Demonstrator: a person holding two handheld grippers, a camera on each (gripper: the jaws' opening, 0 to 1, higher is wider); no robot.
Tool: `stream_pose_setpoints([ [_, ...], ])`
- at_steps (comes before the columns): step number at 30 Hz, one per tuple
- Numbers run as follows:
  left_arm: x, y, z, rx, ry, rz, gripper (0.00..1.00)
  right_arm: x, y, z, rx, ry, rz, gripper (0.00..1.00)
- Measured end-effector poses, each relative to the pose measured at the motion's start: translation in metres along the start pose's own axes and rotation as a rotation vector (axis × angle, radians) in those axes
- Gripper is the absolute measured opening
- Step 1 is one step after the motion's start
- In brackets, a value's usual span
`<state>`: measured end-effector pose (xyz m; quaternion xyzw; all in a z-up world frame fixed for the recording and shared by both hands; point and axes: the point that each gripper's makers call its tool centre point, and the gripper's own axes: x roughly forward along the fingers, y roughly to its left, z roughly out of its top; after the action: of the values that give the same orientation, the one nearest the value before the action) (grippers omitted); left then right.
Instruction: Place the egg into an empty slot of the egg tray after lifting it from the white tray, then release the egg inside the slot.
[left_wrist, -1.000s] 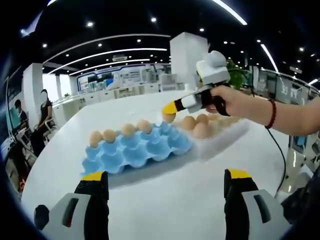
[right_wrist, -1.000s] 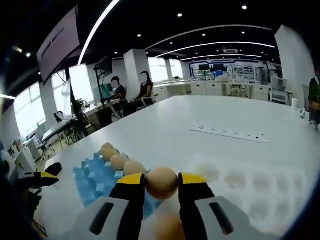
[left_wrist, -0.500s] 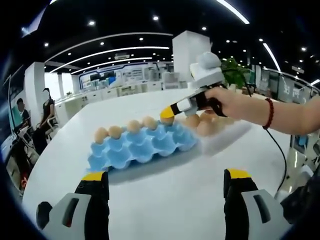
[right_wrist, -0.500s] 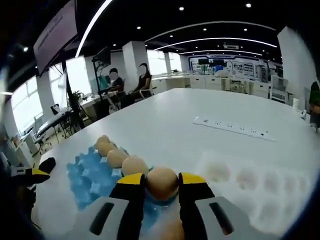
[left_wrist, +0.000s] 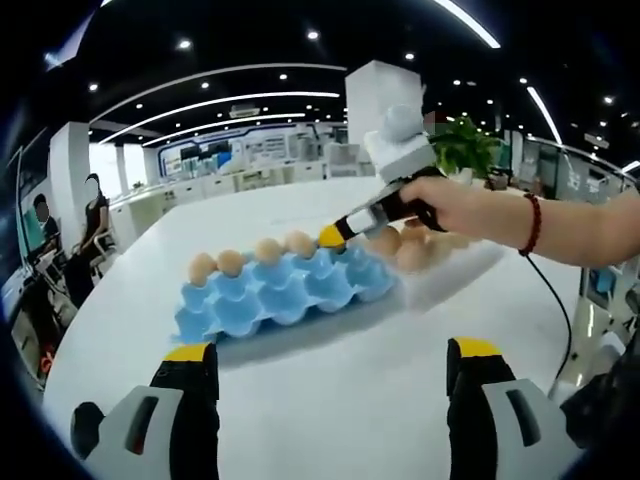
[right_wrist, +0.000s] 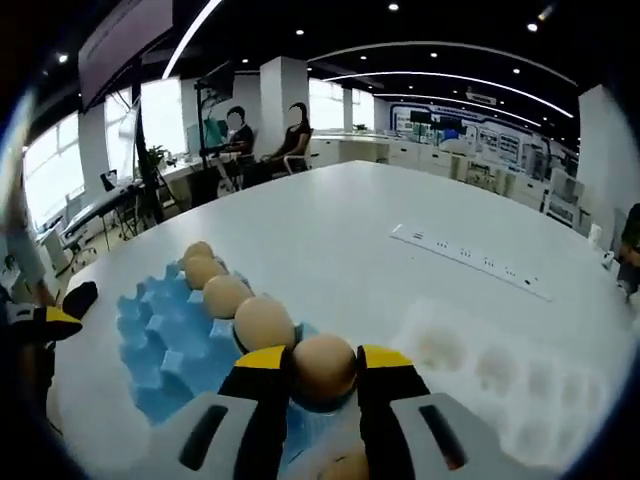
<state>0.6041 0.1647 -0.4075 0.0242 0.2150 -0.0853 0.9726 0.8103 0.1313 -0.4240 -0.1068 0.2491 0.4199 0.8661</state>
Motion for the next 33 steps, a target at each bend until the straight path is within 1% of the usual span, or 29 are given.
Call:
stream_pose_setpoints([
  [1,0.0,0.0,0.0,-0.001,-0.001,-0.001,0.96,0.0,0.0,0.0,0.0,0.0,0.002,0.28],
  [2,0.001,-0.002,0.0,-0.003,0.0,-0.004,0.96,0.006,-0.002,0.003,0.007,0.002,0.016,0.28],
  [4,0.002,-0.003,-0.002,0.005,0.012,-0.004,0.96,0.001,0.001,0.0,0.016,0.004,0.036,0.28],
  [6,0.002,-0.004,-0.003,0.009,0.016,-0.003,0.96,0.006,-0.002,0.002,0.017,0.001,0.029,0.28],
  [7,0.002,-0.004,-0.003,0.008,0.015,-0.003,0.96,0.004,-0.001,0.001,0.018,-0.003,0.03,0.28],
  [12,0.002,0.003,-0.003,-0.01,0.009,0.006,0.96,0.007,-0.003,0.001,0.027,-0.004,0.033,0.29],
  [14,0.001,0.003,-0.003,-0.009,0.008,0.008,0.96,0.007,-0.002,0.0,0.026,-0.009,0.039,0.31],
  [16,0.0,0.004,-0.004,-0.012,0.009,0.009,0.96,0.007,-0.004,0.002,0.004,-0.017,0.042,0.35],
  [18,0.001,0.003,-0.004,-0.012,0.012,0.008,0.96,0.004,-0.01,0.003,-0.025,-0.026,0.0,0.39],
  [19,0.001,0.003,-0.005,-0.008,0.016,0.009,0.96,0.011,-0.015,0.011,-0.03,-0.035,-0.004,0.4],
  [20,0.001,0.003,-0.005,-0.006,0.015,0.01,0.96,0.012,-0.016,0.014,-0.028,-0.045,-0.001,0.4],
  [22,0.001,0.002,-0.004,-0.012,0.01,0.006,0.96,0.006,-0.014,0.016,-0.009,-0.055,0.014,0.4],
  [23,0.002,0.001,-0.003,-0.015,0.008,0.004,0.96,-0.003,-0.011,0.014,-0.007,-0.064,0.017,0.41],
  [26,0.002,0.001,-0.002,-0.017,0.001,0.003,0.97,-0.009,-0.013,0.015,-0.012,-0.069,0.005,0.48],
  [28,0.003,-0.002,0.001,-0.024,-0.014,-0.018,0.99,-0.018,-0.009,0.013,-0.016,-0.067,0.01,0.49],
  [31,0.004,-0.002,0.002,-0.036,-0.022,-0.024,1.0,-0.016,-0.01,0.015,-0.004,-0.069,0.029,0.5],
  [32,0.004,-0.001,0.003,-0.036,-0.023,-0.02,1.0,-0.021,-0.01,0.013,0.002,-0.07,0.03,0.5],
  [33,0.004,-0.001,0.003,-0.032,-0.022,-0.018,1.0,-0.021,-0.01,0.013,0.005,-0.071,0.03,0.51],
])
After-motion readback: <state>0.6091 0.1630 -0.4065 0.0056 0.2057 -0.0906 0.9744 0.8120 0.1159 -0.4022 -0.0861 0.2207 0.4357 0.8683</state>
